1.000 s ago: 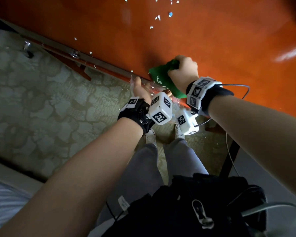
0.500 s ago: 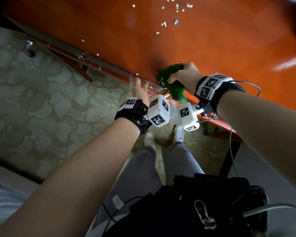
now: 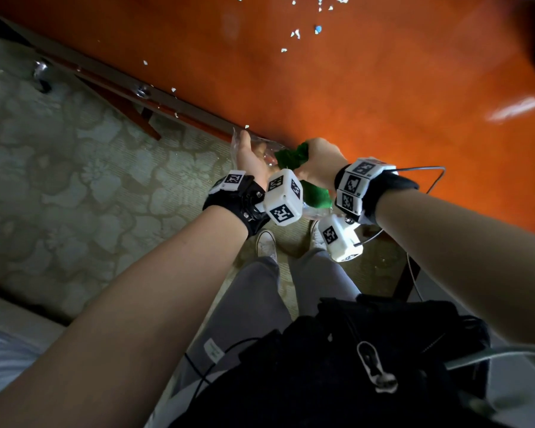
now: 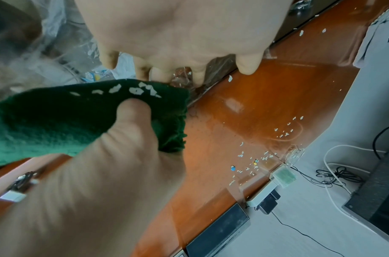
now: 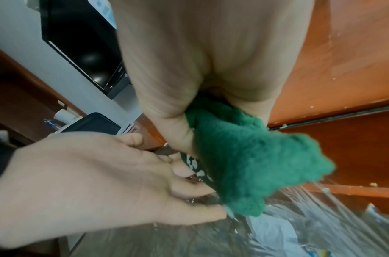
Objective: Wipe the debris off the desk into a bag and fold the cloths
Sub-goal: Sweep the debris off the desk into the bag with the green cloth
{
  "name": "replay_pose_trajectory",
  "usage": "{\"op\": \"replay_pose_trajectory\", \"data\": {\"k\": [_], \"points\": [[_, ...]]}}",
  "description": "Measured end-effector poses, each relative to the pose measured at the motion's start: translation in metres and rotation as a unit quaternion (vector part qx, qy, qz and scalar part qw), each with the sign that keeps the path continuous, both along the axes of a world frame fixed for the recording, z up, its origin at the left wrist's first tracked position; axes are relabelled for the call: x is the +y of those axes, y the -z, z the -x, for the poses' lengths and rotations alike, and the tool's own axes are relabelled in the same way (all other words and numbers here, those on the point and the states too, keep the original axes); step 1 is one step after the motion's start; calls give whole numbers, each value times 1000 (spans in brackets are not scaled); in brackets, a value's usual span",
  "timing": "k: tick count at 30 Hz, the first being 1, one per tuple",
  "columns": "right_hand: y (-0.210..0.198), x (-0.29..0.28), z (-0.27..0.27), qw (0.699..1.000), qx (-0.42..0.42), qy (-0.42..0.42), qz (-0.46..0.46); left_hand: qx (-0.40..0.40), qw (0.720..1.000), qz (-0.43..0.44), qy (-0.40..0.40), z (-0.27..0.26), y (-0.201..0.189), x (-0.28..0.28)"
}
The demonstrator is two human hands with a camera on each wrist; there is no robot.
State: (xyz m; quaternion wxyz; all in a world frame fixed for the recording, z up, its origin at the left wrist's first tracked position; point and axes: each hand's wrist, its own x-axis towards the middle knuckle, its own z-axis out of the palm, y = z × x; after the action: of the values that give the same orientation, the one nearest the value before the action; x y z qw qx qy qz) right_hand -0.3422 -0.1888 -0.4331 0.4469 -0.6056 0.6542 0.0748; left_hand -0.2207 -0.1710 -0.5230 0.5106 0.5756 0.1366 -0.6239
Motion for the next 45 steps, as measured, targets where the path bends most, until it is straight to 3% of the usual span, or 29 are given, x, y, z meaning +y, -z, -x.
{"op": "replay_pose_trajectory", "data": {"k": [8, 17, 22, 25, 29, 32, 37, 40, 45], "points": [[2, -5, -5, 998, 48, -23, 31, -12, 998, -36, 46, -2, 14, 0], [-4, -3, -4, 998, 43, -39, -8, -13, 1000, -4, -26, 3, -16, 0], [-2, -7, -8, 994, 96, -42, 32, -18, 997, -52, 51, -1, 22, 4], [-2, -9, -6, 993, 107, -49, 21, -15, 997, -38, 59, -1, 0, 1], [-1, -6, -6, 992, 87, -80, 31, -31, 998, -32, 54, 1, -9, 4], [-1, -4, -9, 995, 58, -71, 29, -42, 997, -40, 51, -4, 7, 4], [2, -18, -14, 996, 40, -75, 26, -56, 998, -23, 21, -16, -25, 1], [2, -34, -14, 999, 6, -37, 16, 0, 1000, -16, -12, -24, -25, -4], [-8, -63, -20, 994, -84, 72, 10, 11, 998, -30, -53, -38, -26, -15]]}}
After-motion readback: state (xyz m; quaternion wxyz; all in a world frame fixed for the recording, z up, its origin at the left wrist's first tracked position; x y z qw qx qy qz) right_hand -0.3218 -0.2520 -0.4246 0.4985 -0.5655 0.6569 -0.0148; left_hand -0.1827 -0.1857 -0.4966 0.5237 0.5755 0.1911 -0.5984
